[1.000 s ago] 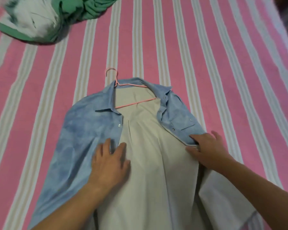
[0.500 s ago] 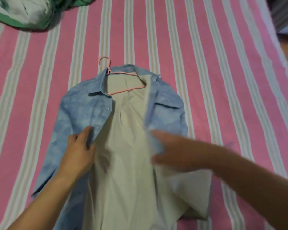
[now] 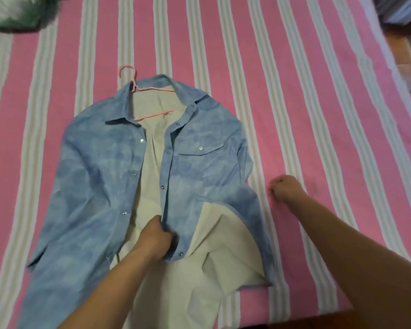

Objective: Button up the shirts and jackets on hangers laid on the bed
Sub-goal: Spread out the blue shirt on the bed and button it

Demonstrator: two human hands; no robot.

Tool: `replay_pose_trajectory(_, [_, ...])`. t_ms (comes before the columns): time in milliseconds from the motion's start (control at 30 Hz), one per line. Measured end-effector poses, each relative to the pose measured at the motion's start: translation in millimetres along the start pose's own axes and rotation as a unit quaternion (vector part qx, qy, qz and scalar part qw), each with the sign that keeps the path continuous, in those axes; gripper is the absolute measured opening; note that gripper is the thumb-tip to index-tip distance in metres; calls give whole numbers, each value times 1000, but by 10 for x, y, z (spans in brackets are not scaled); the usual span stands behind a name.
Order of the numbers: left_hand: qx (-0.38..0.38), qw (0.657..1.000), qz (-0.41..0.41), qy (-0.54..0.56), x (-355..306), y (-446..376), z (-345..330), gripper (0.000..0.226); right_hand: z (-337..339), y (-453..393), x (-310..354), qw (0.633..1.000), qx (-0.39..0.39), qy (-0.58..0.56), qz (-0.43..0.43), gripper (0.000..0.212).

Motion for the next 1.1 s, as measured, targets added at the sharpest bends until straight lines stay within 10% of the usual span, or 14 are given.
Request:
replay_pose_trajectory(133, [-68, 982, 11, -174, 219, 78, 465, 17, -350, 181, 434, 985, 95, -127, 65, 21])
replay_pose_trajectory(267, [-197, 940, -127, -247, 374, 257, 721, 81, -614, 266, 638, 953, 137, -270, 10, 11])
replay_pose_trajectory(400, [1, 840, -340, -423, 443, 300, 442, 104, -744, 210, 564, 955, 191, -220, -52, 16])
replay_pose_trajectory(500, [125, 836, -295, -445, 497, 295, 369, 81, -851, 338, 554, 957, 220, -191, 3, 32])
replay_pose_trajectory(600, [145, 902, -207, -351, 519, 249, 445, 36, -705, 428, 459, 937, 175, -298, 54, 20])
replay_pose_trajectory(667, [140, 910, -176, -349, 544, 226, 470, 48, -393, 391, 254, 930, 123, -341, 63, 14])
replay_pose_trajectory(833, [191, 842, -158, -479, 521, 389, 161, 92, 1055, 258, -60, 973, -150, -151, 89, 21])
replay_pose_trajectory(967, [153, 830, -212, -494, 414, 510, -188, 42, 1802, 259, 145, 915, -341, -57, 207, 25])
replay_pose_trajectory(1100, [109, 855, -196, -467, 359, 546, -370, 28, 1458, -83, -194, 976, -199, -7, 89, 63])
Point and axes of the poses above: each hand's wrist, its own y-axis away from the middle knuckle, its own z-axis out of the back of the hand, x = y × z, the point moved 2 cm from there along -y, towards the middle knuckle, and after that the axes turned 12 degrees about y, right-handed, at the moved point
